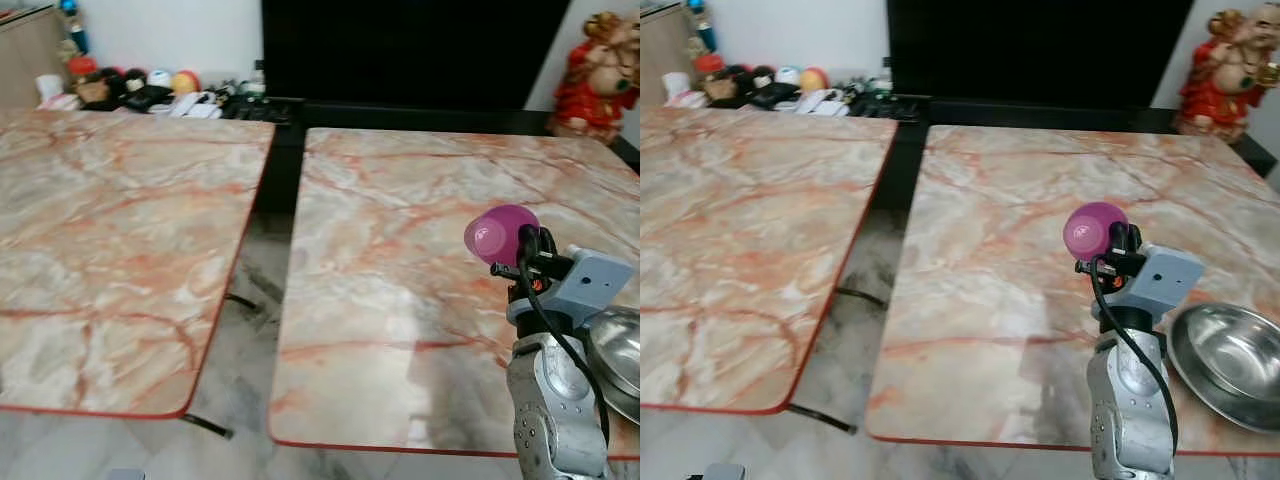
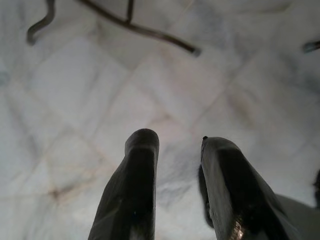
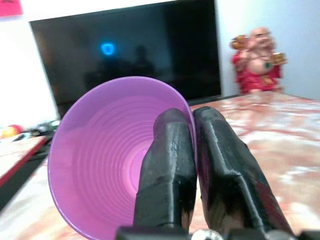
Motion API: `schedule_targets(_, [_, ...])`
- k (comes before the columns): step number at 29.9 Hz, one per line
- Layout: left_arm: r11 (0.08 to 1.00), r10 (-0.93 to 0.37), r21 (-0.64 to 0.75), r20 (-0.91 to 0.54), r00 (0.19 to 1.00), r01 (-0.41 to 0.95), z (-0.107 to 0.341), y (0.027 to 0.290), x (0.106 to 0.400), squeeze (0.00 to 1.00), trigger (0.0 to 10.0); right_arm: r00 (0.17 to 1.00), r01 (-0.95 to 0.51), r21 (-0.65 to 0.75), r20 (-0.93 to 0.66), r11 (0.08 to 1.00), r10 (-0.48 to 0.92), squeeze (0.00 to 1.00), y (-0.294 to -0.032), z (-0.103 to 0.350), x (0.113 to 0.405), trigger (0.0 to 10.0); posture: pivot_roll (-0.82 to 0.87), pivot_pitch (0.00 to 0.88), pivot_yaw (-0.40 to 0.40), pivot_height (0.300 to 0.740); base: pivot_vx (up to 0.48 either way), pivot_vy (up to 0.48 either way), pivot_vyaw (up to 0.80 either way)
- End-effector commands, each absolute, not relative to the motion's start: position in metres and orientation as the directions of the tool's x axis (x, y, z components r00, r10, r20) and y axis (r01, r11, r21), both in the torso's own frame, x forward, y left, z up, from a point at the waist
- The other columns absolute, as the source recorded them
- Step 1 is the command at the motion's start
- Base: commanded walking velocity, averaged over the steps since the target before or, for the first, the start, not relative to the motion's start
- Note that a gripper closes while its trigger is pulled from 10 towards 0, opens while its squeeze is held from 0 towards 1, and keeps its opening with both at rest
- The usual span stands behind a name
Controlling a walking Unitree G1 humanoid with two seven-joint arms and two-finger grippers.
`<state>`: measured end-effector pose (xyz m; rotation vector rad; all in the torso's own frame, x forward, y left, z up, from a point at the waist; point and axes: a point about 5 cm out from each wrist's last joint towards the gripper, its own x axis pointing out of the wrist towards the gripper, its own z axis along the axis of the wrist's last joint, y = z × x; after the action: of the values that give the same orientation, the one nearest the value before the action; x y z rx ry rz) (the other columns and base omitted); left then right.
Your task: Setting the table
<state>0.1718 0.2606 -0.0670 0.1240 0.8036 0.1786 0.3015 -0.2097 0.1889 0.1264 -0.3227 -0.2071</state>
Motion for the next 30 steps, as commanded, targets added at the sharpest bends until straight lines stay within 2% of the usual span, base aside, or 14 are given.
schedule_targets(1, [0.976,0.216,0.188,-0.722,0.658,-0.113,-0.070,0.264,0.163,0.00,10.0,0.928,0.167,0.156,0.308,0.974,-0.208,0.00,-0.205,0.191,0.304,10.0,-0.04,0.094,-0.022,0.740,0.000,-0.424,0.00])
schedule_targets(3, [0.976,0.216,0.186,-0.722,0.658,-0.115,-0.071,0.264,0.163,0.00,10.0,0.928,0.166,0.157,0.308,0.974,-0.208,0.00,-0.205,0.191,0.304,10.0,-0.04,0.095,-0.022,0.740,0.247,-0.394,0.00])
schedule_targets(20, [0.975,0.222,0.186,-0.723,0.655,-0.125,-0.070,0.265,0.162,0.00,10.0,0.943,0.188,0.188,0.240,0.964,-0.231,0.00,-0.199,0.188,0.304,10.0,-0.04,0.100,-0.019,0.740,0.000,0.000,0.00])
schedule_targets(25, [0.975,0.218,0.184,-0.726,0.653,-0.121,-0.071,0.265,0.162,0.00,10.0,0.957,0.200,0.244,0.158,0.949,-0.243,0.00,-0.195,0.191,0.308,10.0,-0.05,0.097,-0.018,0.740,0.000,0.000,0.00])
schedule_targets(30, [0.977,0.213,0.179,-0.729,0.650,-0.119,-0.071,0.264,0.162,0.00,10.0,0.958,0.281,0.269,-0.018,0.921,-0.287,0.00,-0.190,0.187,0.314,10.0,-0.04,0.092,-0.019,0.740,0.000,0.000,0.00])
